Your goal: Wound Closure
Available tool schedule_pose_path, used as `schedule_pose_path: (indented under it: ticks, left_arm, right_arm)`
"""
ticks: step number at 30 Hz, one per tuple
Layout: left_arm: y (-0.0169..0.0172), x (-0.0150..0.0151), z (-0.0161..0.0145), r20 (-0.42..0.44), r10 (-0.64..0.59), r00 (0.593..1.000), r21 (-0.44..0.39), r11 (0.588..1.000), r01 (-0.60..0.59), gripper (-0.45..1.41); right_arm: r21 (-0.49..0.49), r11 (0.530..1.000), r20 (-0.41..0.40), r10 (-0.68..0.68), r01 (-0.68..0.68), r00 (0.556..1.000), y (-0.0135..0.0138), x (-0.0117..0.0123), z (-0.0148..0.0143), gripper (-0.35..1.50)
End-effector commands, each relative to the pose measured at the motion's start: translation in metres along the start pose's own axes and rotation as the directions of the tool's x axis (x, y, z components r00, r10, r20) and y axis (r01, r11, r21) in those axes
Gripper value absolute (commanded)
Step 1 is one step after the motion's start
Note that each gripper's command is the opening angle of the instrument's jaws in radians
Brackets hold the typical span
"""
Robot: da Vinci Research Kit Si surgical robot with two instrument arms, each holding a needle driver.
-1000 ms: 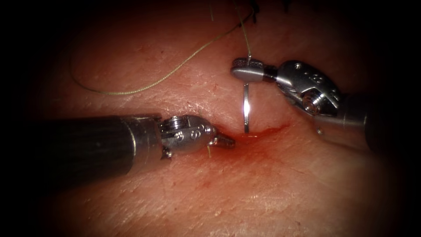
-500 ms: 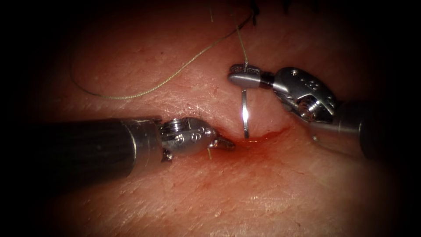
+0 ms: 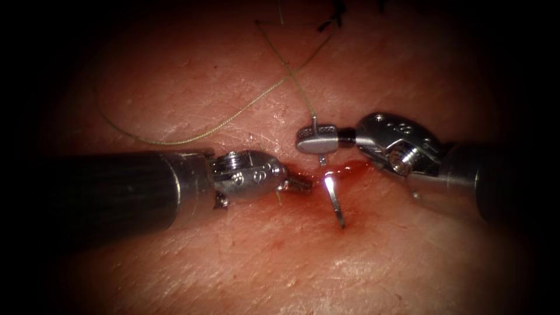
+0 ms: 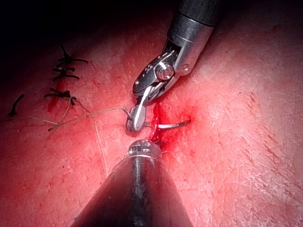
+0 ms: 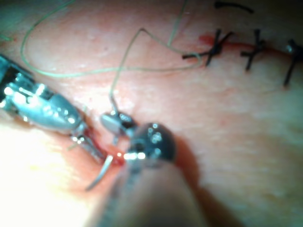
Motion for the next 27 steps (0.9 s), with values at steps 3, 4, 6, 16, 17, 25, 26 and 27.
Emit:
schedule_pose_path:
  ticks: [3, 4, 6, 16, 17, 25, 26, 27]
  left_arm:
    - [-0.0002, 0.0001, 0.0008, 0.0, 0.001, 1.0, 0.002, 1.0, -0.001, -0.45]
    - [-0.0002, 0.0001, 0.0008, 0.0, 0.001, 1.0, 0.002, 1.0, -0.001, -0.45]
    - [-0.0002, 0.0001, 0.0008, 0.0, 0.001, 1.0, 0.003, 1.0, -0.001, -0.45]
    - [0.0, 0.0001, 0.0008, 0.0, 0.0, 1.0, 0.003, 1.0, 0.0, -0.45]
    - [0.0, 0.0001, 0.0008, 0.0, 0.0, 1.0, 0.004, 1.0, 0.0, -0.45]
    - [0.0, 0.0001, 0.0008, 0.0, 0.0, 1.0, 0.004, 1.0, 0.0, -0.45]
    - [0.0, 0.0001, 0.0008, 0.003, 0.0, 1.0, 0.003, 1.0, 0.0, -0.45]
    - [0.0, 0.0001, 0.0008, 0.003, 0.0, 1.0, 0.003, 1.0, 0.0, -0.45]
  right_arm:
    - [-0.037, 0.999, -0.028, 0.01, -0.011, 1.0, 0.0011, 0.0012, 0.0003, -0.35]
    - [-0.049, 0.999, -0.037, 0.013, -0.015, 0.999, 0.0013, 0.0015, 0.0002, -0.35]
    - [-0.062, 0.998, -0.042, 0.017, -0.019, 0.999, 0.0016, 0.002, 0.0, -0.35]
    - [-0.204, 0.954, -0.066, -0.24, 0.222, 0.969, 0.0038, 0.0048, -0.001, -0.35]
    - [-0.213, 0.953, -0.067, -0.236, 0.217, 0.969, 0.0037, 0.0049, -0.0011, -0.35]
    - [-0.224, 0.943, -0.064, -0.265, 0.245, 0.962, 0.0036, 0.0057, -0.0013, -0.35]
    - [-0.217, 0.944, -0.063, -0.266, 0.247, 0.962, 0.0035, 0.0056, -0.0013, -0.35]
    - [-0.21, 0.947, -0.064, -0.261, 0.243, 0.963, 0.0034, 0.0055, -0.0012, -0.35]
